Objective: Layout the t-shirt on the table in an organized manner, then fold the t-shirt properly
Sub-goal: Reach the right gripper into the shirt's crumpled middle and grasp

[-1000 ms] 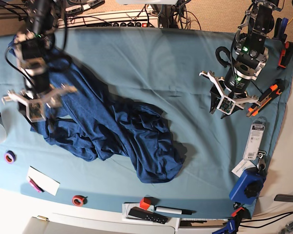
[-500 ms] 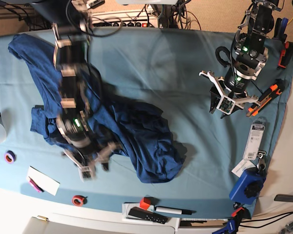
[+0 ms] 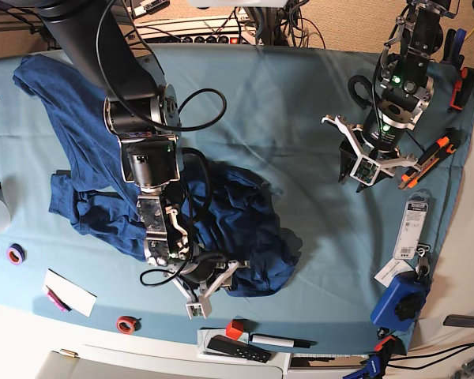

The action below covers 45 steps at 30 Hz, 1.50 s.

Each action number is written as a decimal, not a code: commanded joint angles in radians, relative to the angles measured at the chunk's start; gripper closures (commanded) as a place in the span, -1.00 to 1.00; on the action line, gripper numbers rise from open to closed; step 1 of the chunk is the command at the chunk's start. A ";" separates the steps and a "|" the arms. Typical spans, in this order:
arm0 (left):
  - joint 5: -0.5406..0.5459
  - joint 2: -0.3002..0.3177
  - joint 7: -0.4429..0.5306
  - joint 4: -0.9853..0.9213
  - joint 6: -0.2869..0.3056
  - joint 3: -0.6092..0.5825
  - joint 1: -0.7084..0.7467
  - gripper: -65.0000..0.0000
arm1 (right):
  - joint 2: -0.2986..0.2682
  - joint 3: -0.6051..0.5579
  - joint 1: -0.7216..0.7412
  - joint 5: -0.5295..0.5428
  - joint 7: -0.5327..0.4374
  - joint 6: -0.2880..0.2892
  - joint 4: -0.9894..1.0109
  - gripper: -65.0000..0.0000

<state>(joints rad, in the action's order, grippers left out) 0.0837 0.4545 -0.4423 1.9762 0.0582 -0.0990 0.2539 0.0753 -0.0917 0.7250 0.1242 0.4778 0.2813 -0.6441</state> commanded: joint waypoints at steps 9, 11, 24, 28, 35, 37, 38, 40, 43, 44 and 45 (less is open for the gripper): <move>-0.001 0.008 0.023 0.016 -0.004 0.005 -0.007 0.37 | -0.008 0.002 -0.008 -0.019 -0.035 -0.053 0.013 0.28; -0.001 0.008 0.023 0.016 -0.004 0.005 -0.007 0.37 | -0.008 0.002 -0.021 -0.019 -0.052 -0.053 0.013 0.29; -0.001 0.005 0.024 0.016 -0.004 0.005 -0.008 0.37 | -0.003 0.002 -0.033 -0.076 -0.153 -0.071 0.013 1.00; 0.000 0.005 0.043 0.016 -0.004 0.005 -0.008 0.37 | -0.003 0.002 -0.008 -0.122 -0.153 -0.072 -0.025 1.00; -0.001 0.006 0.043 0.016 -0.005 0.005 -0.010 0.37 | -0.003 -0.001 -0.005 -0.112 0.077 -0.068 -0.380 1.00; -0.002 0.006 0.042 0.016 -0.005 0.005 -0.017 0.37 | 0.002 -0.001 -0.005 -0.105 0.182 -0.068 -0.501 1.00; -0.005 0.006 0.042 0.016 -0.008 0.005 -0.024 0.37 | 0.003 -0.001 -0.005 -0.104 0.230 -0.068 -0.558 1.00; -0.030 0.007 0.042 0.016 -0.009 0.006 -0.044 0.37 | 0.003 -0.001 -0.011 -0.079 0.333 -0.068 -0.671 1.00; -0.038 0.015 0.040 0.016 -0.011 0.023 -0.075 0.37 | 0.003 -0.001 -0.022 -0.075 0.491 -0.068 -0.821 1.00; -0.037 0.017 0.039 0.016 -0.013 0.034 -0.083 0.37 | 0.003 -0.001 -0.028 -0.075 0.530 -0.068 -0.864 1.00; -0.037 0.017 0.038 0.016 -0.015 0.051 -0.088 0.37 | 0.003 -0.001 -0.039 -0.075 0.560 -0.068 -0.902 1.00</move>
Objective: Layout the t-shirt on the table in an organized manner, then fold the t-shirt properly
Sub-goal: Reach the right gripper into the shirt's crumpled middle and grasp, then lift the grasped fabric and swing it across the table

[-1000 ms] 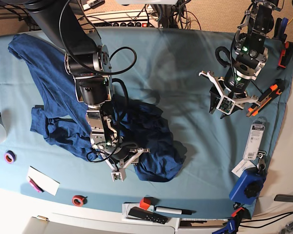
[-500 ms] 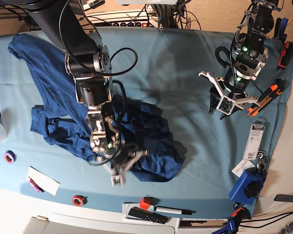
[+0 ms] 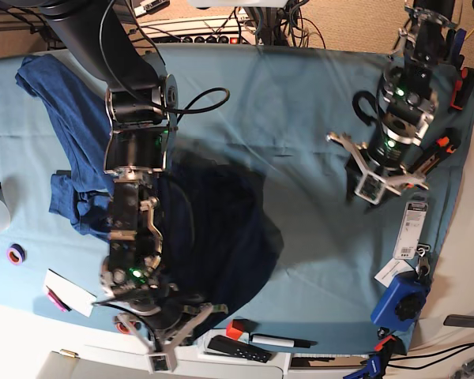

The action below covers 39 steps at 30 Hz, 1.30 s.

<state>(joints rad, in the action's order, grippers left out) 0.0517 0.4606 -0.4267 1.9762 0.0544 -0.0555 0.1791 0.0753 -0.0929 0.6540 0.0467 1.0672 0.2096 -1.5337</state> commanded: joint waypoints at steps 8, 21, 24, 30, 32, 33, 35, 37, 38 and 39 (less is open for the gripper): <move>0.108 0.011 -0.001 0.016 0.001 0.272 -0.013 0.37 | 0.066 -0.119 -0.139 0.203 -0.028 0.108 -0.143 1.00; 0.416 0.058 -0.142 0.016 0.085 0.710 0.001 0.37 | 0.067 -0.594 0.126 -0.084 -0.369 -0.106 -0.142 1.00; 0.472 0.054 -0.142 0.016 0.138 0.717 0.031 0.37 | 0.067 -0.504 0.235 -0.145 -0.367 -0.193 -0.142 1.00; 0.546 0.018 -0.142 0.016 0.208 0.717 0.079 0.37 | 0.066 -0.173 0.344 -0.095 -0.298 -0.235 -0.142 1.00; 0.559 0.008 -0.142 0.016 0.240 0.717 0.085 0.37 | 0.066 -0.093 0.330 -0.061 -0.220 -0.208 -0.142 1.00; 0.566 0.002 -0.142 0.016 0.256 0.717 0.085 0.37 | 0.066 -0.066 0.314 -0.051 -0.177 -0.180 -0.142 1.00; 0.594 -0.004 -0.143 0.016 0.268 0.717 0.087 0.37 | 0.065 -0.033 0.272 -0.035 -0.093 -0.121 -0.142 1.00; 0.604 -0.011 -0.142 0.016 0.285 0.717 0.087 0.37 | 0.061 -0.028 0.214 -0.037 -0.053 -0.080 -0.142 1.00; 0.605 -0.013 -0.143 0.016 0.290 0.717 0.087 0.37 | 0.060 -0.030 0.182 -0.037 -0.048 -0.060 -0.142 1.00; 0.607 -0.014 -0.144 0.016 0.296 0.717 0.087 0.37 | 0.060 -0.031 0.151 -0.041 -0.044 -0.043 -0.142 1.00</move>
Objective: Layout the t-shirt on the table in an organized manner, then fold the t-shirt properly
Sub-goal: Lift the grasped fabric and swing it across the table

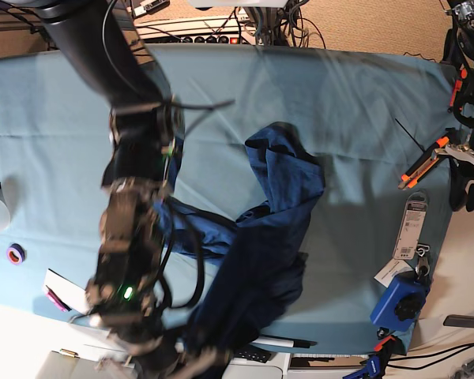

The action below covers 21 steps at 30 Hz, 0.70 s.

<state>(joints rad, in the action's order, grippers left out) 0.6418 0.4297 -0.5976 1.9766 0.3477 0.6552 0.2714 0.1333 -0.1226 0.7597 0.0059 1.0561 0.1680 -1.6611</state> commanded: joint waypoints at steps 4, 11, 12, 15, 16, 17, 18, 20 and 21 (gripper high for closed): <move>0.017 0.017 0.013 0.016 0.020 0.006 -0.005 0.37 | 0.002 -0.001 -0.067 -0.061 -0.002 0.045 -0.039 1.00; 0.034 0.017 0.005 0.016 0.020 0.006 -0.005 0.37 | -0.087 0.000 -0.246 -0.253 0.014 -0.015 -0.235 1.00; 0.055 0.017 -0.007 0.016 0.020 0.006 -0.005 0.37 | -0.107 0.000 -0.275 -0.275 0.014 -0.027 -0.266 1.00; 0.097 0.016 -0.024 0.016 0.055 0.006 -0.005 0.37 | -0.162 0.000 -0.368 -0.320 0.014 -0.039 -0.333 1.00; 0.099 0.016 -0.024 0.016 0.072 0.006 -0.005 0.37 | -0.179 0.000 -0.397 -0.331 0.015 -0.039 -0.346 1.00; 0.102 0.016 -0.024 0.016 0.081 0.006 -0.005 0.37 | -0.194 0.000 -0.425 -0.342 0.017 -0.039 -0.356 1.00; 0.107 0.017 -0.024 0.016 0.087 0.006 -0.005 0.37 | -0.209 0.000 -0.450 -0.356 0.018 -0.039 -0.364 1.00; 0.119 0.017 -0.024 0.016 0.101 0.006 -0.005 0.37 | -0.242 0.000 -0.491 -0.397 0.019 -0.058 -0.372 1.00; 0.123 0.017 -0.024 0.016 0.103 0.006 -0.005 0.37 | -0.257 0.000 -0.509 -0.419 0.023 -0.072 -0.374 1.00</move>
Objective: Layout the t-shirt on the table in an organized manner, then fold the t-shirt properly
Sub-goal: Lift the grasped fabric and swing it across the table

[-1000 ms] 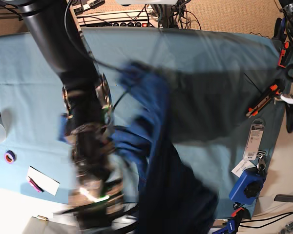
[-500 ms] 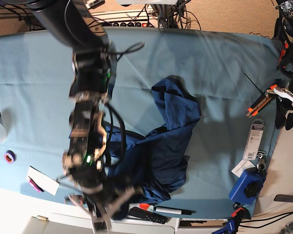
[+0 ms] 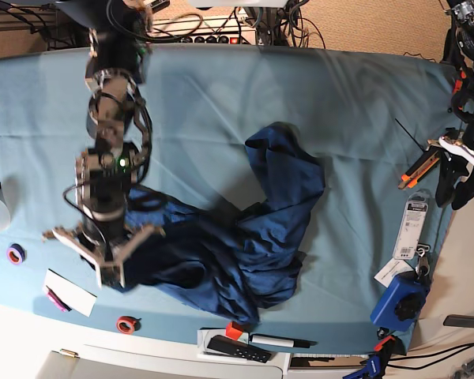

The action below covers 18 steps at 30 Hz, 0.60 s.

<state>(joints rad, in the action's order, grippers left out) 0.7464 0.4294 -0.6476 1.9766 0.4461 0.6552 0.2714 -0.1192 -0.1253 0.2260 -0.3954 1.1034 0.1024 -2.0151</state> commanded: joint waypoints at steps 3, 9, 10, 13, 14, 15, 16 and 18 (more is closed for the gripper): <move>0.017 0.017 0.026 0.016 0.005 0.006 -0.005 0.37 | -0.050 0.004 -0.019 -0.095 0.002 -0.055 -0.021 1.00; 0.018 0.017 0.026 0.016 0.005 0.006 -0.005 0.37 | -0.080 0.096 -0.122 -0.145 0.035 -0.085 -0.021 1.00; 0.017 0.017 0.026 0.016 0.005 0.006 -0.005 0.37 | -0.080 0.119 -0.141 -0.144 0.039 -0.085 -0.021 1.00; 0.018 0.017 0.026 0.016 0.005 0.006 -0.005 0.37 | -0.081 0.185 -0.200 -0.144 0.043 -0.085 -0.021 1.00; 0.018 0.017 0.026 0.016 0.005 0.006 -0.005 0.37 | -0.081 0.204 -0.218 -0.144 0.043 -0.085 -0.021 1.00; 0.018 0.017 0.026 0.016 0.009 0.006 -0.005 0.37 | -0.081 0.223 -0.235 -0.144 0.044 -0.085 -0.021 1.00; 0.018 0.017 0.026 0.016 0.014 0.006 -0.005 0.37 | -0.081 0.241 -0.252 -0.144 0.043 -0.085 -0.021 1.00; 0.018 0.017 0.026 0.016 0.027 0.006 -0.005 0.37 | -0.080 0.274 -0.281 -0.143 0.042 -0.085 -0.021 1.00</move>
<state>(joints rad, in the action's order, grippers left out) 0.7464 0.4290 -0.6476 1.9766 0.4690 0.6552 0.2714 -0.1883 0.1444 -0.0689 -0.5182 1.1656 0.0257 -2.0159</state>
